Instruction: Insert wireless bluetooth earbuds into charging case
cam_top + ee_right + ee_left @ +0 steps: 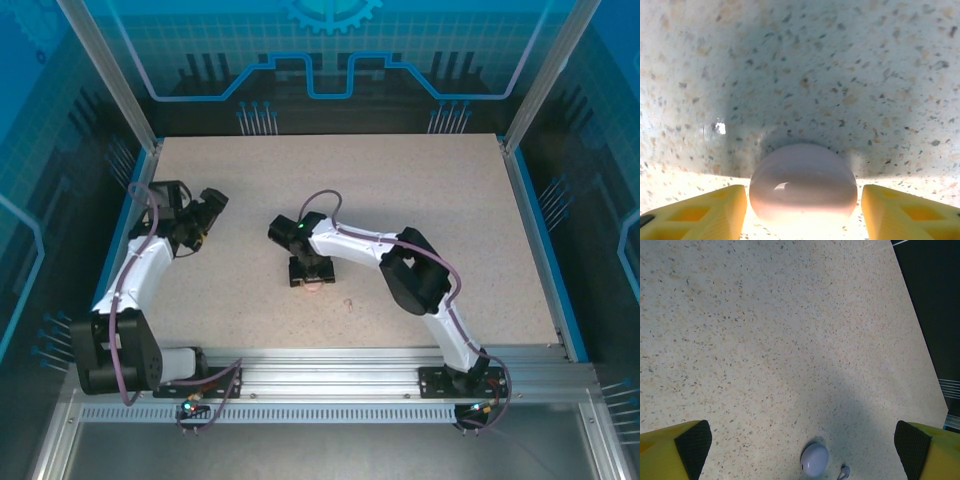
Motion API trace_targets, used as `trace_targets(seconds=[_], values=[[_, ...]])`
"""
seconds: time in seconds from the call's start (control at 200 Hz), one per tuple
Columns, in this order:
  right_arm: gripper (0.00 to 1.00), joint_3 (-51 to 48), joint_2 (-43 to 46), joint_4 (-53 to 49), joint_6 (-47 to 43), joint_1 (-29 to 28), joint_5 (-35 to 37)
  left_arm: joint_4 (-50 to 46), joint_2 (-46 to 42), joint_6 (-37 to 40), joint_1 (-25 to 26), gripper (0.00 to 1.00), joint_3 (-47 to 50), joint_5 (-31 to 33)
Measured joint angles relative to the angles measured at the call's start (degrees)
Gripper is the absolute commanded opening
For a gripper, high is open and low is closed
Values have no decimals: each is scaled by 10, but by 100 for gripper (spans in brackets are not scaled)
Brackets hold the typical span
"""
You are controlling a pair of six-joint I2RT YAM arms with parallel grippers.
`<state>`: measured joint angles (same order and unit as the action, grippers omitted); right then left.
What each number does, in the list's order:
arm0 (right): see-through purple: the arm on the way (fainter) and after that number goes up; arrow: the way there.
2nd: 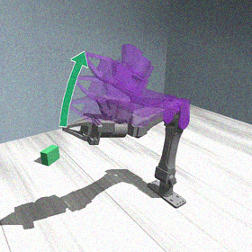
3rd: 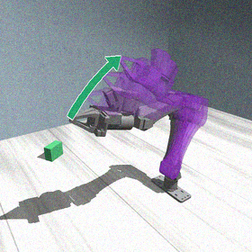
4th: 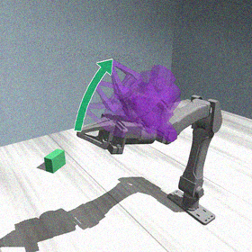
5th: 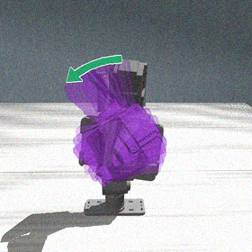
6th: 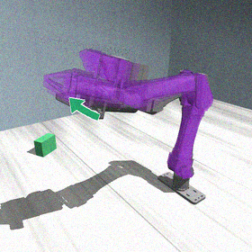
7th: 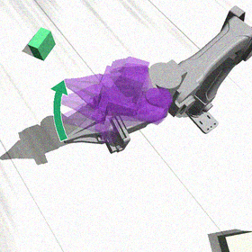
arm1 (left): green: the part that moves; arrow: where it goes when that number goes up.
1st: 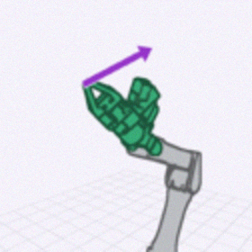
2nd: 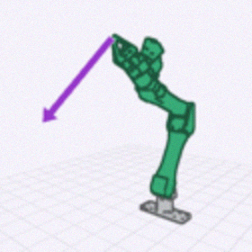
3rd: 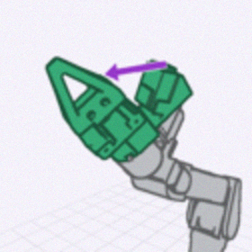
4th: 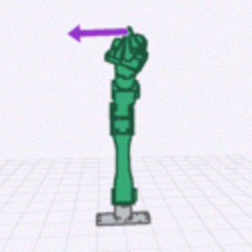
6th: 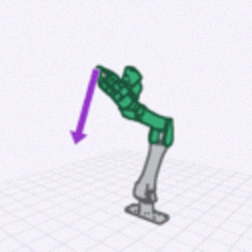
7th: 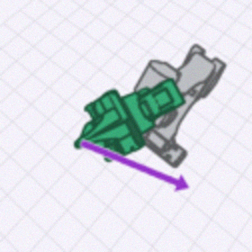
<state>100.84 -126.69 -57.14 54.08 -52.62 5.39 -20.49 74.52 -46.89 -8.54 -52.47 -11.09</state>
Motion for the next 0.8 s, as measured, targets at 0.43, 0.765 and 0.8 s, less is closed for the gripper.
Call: trace_targets(seconds=[0.43, 0.765, 0.8], values=[[88, -31, 71, 42, 34, 12, -38, 7, 13, -19, 29, 99, 15, -41], [77, -75, 126, 55, -89, 71, -33, 50, -156, -103, 84, 99, 217, -75], [77, -86, 125, 58, -96, 78, -36, 55, -175, -116, 90, 99, 239, -74]])
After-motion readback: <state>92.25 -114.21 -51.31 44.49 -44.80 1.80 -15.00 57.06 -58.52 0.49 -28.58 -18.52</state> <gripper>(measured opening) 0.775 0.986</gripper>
